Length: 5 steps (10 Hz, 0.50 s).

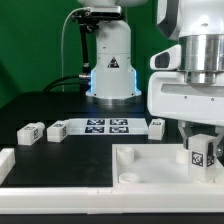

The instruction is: Assemble one leg

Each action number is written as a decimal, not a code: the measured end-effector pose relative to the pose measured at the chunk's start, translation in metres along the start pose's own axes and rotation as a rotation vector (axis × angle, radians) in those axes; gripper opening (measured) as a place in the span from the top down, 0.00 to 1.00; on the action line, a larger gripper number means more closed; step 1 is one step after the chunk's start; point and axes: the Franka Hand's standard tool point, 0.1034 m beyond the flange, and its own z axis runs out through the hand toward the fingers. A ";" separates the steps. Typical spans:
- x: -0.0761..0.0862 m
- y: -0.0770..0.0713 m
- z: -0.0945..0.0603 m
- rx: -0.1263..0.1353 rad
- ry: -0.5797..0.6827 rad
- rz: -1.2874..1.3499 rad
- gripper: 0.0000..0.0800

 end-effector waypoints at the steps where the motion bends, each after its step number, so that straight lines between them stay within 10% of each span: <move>1: 0.000 0.000 0.000 0.002 -0.004 0.059 0.63; 4: 0.001 0.000 0.000 0.006 -0.007 0.079 0.56; 5: 0.001 0.000 0.000 0.006 -0.008 0.077 0.33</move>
Offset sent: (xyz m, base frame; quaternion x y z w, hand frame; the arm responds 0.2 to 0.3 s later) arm 0.0000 0.0000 0.0000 0.0000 0.0000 -0.0899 0.9960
